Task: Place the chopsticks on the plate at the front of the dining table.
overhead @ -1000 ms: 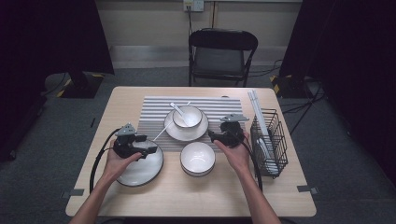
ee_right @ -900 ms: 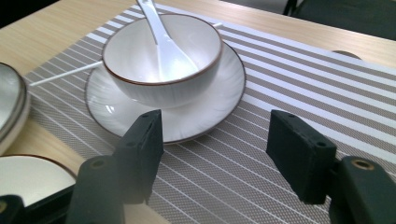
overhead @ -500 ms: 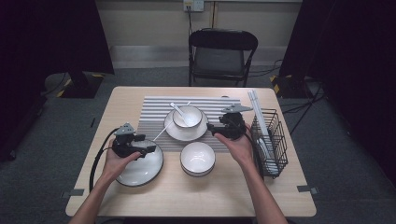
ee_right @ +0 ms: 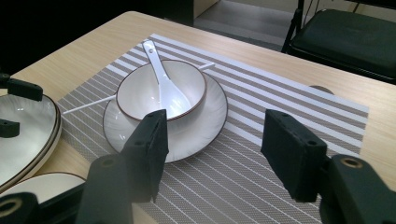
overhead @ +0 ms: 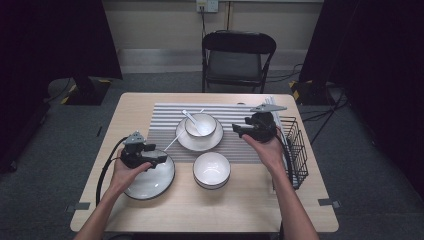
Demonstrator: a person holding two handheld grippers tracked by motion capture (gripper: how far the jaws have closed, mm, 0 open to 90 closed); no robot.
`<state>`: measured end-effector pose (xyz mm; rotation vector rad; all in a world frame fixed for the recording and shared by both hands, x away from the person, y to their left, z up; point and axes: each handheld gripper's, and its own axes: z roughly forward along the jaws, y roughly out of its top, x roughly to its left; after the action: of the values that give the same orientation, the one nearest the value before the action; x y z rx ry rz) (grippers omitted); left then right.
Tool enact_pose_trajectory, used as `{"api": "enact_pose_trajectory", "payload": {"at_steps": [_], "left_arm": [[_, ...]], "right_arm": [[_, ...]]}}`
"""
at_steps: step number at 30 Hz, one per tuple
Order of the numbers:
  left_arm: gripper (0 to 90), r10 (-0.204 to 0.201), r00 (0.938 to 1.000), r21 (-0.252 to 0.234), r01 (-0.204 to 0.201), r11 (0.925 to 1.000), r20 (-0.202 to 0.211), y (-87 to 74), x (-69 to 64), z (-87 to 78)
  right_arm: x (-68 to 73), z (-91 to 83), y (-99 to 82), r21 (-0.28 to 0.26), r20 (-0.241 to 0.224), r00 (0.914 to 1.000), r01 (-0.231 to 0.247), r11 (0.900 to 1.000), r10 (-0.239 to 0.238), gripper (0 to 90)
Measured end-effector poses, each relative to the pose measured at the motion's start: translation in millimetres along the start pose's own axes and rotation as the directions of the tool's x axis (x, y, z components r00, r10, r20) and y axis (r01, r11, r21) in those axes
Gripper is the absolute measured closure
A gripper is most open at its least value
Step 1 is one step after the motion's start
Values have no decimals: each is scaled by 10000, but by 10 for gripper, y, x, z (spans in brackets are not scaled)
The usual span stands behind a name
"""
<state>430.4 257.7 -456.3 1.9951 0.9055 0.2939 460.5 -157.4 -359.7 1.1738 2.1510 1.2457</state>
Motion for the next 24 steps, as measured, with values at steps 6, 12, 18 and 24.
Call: {"api": "enact_pose_trajectory", "payload": {"at_steps": [6, 12, 18, 24], "left_arm": [[259, -106, 9999, -21, 106, 9999, -32, 5, 12, -14], [262, -118, 9999, -35, 118, 9999, -126, 3, 41, -25], [261, -183, 9997, -12, 182, 9998, -175, -3, 48, -14], [262, -127, 9997, 25, 127, 9999, -195, -4, 59, -27]], "right_arm": [[-115, -65, 7, 3, 564, 9982, 202, 9998, -202, 419], [-256, -198, 47, -116, 956, 9954, 68, 9999, -57, 400], [-393, -304, 72, -175, 1296, 9915, -68, 9998, 90, 391], [-548, -317, 88, -56, 1605, 9867, -250, 9997, 256, 392]]}}
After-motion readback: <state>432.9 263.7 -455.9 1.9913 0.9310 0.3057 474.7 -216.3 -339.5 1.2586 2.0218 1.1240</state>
